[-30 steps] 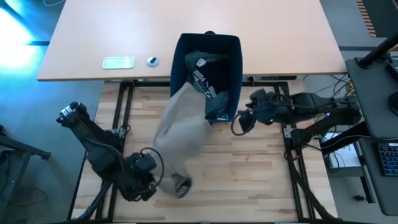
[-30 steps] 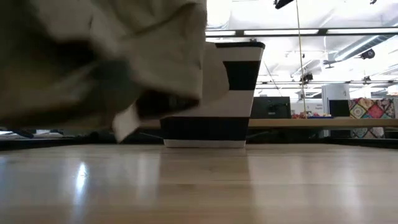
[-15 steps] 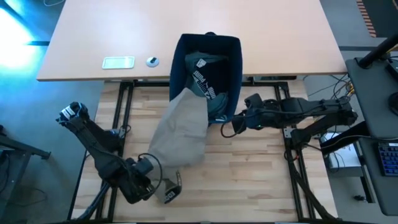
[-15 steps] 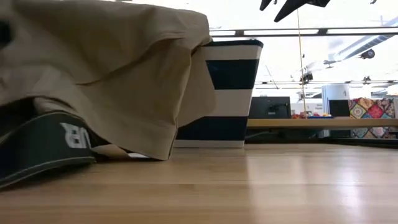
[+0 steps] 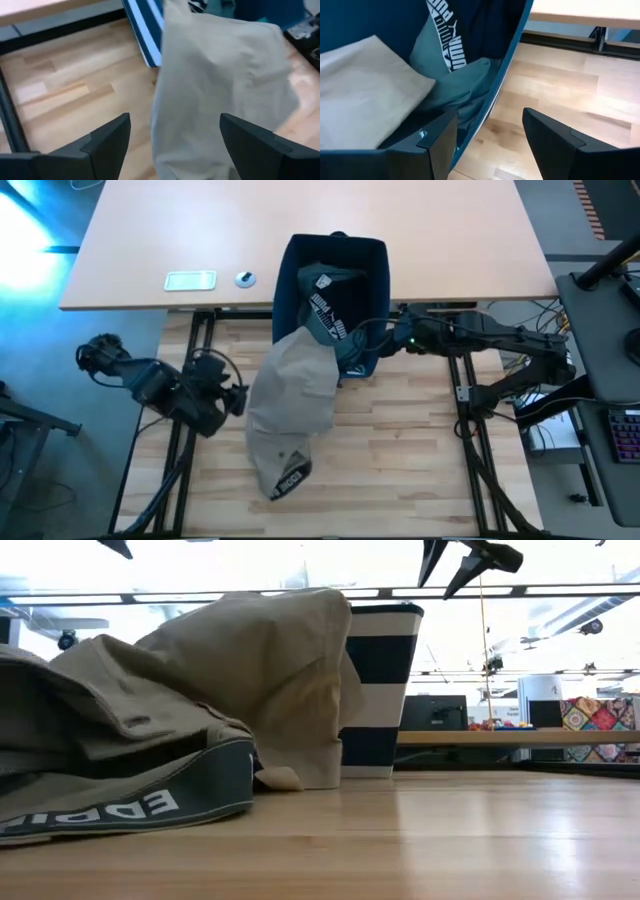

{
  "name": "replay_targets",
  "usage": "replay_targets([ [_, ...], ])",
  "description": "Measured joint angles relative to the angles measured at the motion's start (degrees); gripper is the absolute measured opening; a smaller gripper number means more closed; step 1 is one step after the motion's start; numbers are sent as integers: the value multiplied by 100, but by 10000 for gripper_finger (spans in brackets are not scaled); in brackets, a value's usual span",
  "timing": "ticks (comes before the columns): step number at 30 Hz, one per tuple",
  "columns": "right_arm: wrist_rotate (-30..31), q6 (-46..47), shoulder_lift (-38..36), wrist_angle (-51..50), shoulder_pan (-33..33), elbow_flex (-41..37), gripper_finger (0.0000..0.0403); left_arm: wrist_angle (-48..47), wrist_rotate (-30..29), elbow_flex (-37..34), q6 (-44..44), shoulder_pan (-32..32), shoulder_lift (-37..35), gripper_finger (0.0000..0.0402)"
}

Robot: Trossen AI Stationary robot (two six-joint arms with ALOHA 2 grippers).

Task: Fold Laundry from Bin
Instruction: Remove the brown short from the laundry basket

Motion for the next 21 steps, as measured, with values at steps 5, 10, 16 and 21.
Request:
replay_targets([
  [5,-44,-78,3,2,2,0,219,1817,245,-1332,1926,641,-584,290],
  [10,-282,-370,-14,-4,5,0,219,3866,398,-2865,3772,766,-1190,284],
  [16,-470,-510,-17,-9,68,0,219,5385,229,-4361,4532,809,-1517,269],
  [21,-471,-598,-13,-7,66,0,219,8027,601,-5310,4266,804,-1195,200],
])
